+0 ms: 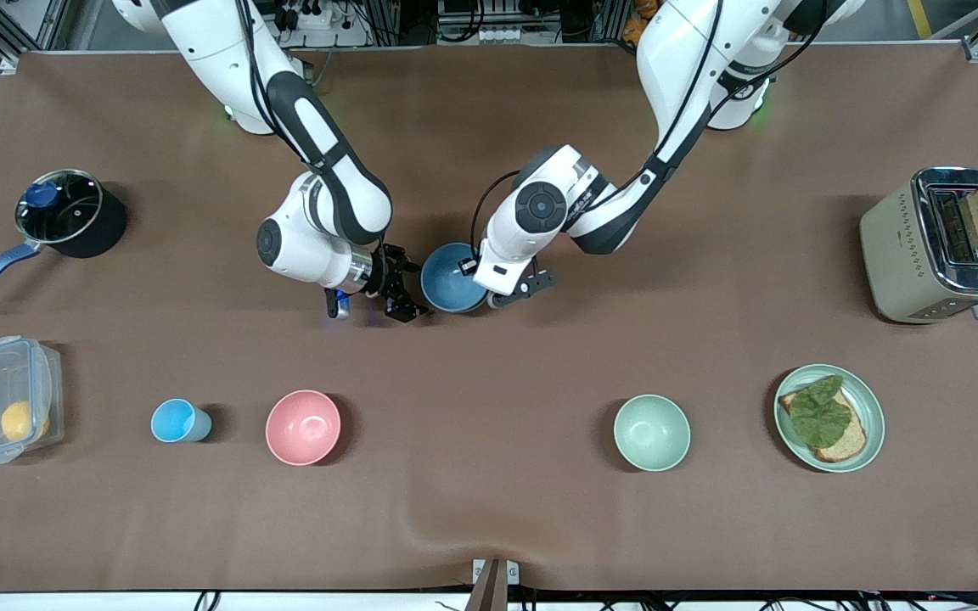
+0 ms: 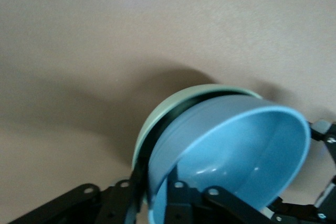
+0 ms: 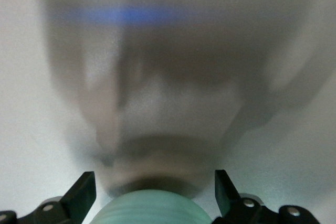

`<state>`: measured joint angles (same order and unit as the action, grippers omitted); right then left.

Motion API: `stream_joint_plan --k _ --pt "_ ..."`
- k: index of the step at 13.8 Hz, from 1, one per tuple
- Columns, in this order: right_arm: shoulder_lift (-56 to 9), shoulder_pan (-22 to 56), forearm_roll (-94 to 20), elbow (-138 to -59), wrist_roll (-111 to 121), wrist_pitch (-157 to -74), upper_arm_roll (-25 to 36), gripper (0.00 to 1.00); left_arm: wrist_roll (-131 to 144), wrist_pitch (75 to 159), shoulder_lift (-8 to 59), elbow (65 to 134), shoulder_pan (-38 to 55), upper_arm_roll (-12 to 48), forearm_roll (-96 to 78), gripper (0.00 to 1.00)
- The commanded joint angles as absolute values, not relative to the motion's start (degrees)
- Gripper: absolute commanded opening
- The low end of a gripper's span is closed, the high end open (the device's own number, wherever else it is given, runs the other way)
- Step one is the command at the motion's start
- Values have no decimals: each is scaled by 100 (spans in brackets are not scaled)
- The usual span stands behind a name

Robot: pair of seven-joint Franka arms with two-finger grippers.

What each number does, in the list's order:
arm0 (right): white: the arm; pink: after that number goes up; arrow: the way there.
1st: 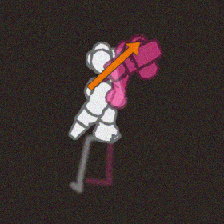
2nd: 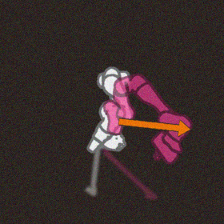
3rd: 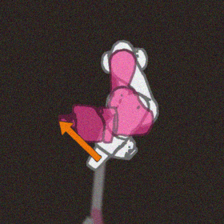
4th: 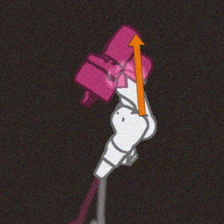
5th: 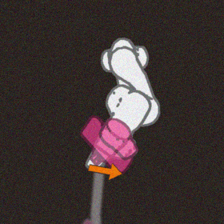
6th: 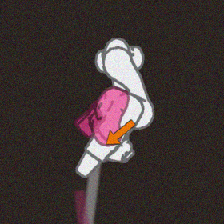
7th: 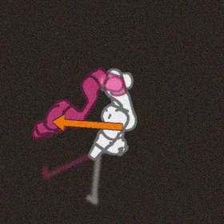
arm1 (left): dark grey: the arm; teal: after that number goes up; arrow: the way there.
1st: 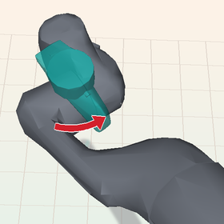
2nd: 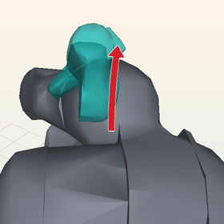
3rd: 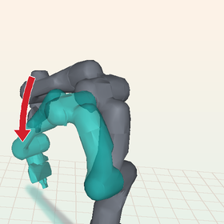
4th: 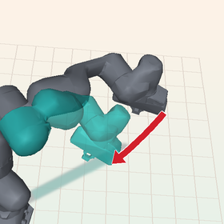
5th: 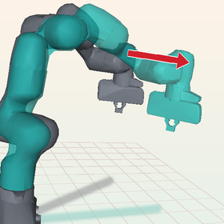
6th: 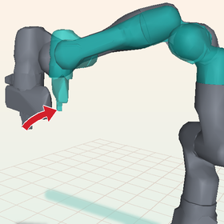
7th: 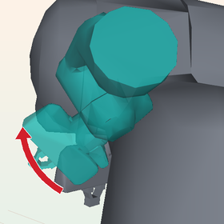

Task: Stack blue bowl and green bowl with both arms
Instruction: 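Lower the blue bowl into the green bowl with the left gripper, then open both grippers and lift them away from the stacked bowls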

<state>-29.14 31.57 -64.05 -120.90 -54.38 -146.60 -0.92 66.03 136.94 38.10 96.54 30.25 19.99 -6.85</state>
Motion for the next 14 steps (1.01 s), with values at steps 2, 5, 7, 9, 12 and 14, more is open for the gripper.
stream_joint_plan --k 2,5,7,9,12,14 --pt "-2900 3094 -6592 -12067 -5273 -14599 -132 100 7040 12704 3289 9502 3112 1934 -317 100" --pt "-2822 3068 -6566 -12067 -5247 -14380 -106 100 7040 11850 2980 9168 2840 1899 -194 100" --pt "-2699 2910 -6522 -12076 -5142 -14265 -105 100 7031 11297 2778 8913 2568 1890 -36 100" --pt "-2593 2717 -6356 -12067 -5107 -13994 -88 100 7005 10856 2445 8859 2252 1890 201 100" --pt "-2488 2216 -5592 -11962 -5106 -13432 -97 100 6795 10311 1812 8851 1410 1916 553 100" --pt "-2330 1865 -5162 -11944 -5115 -12940 -88 100 6418 10161 1522 8833 1056 1907 554 100"
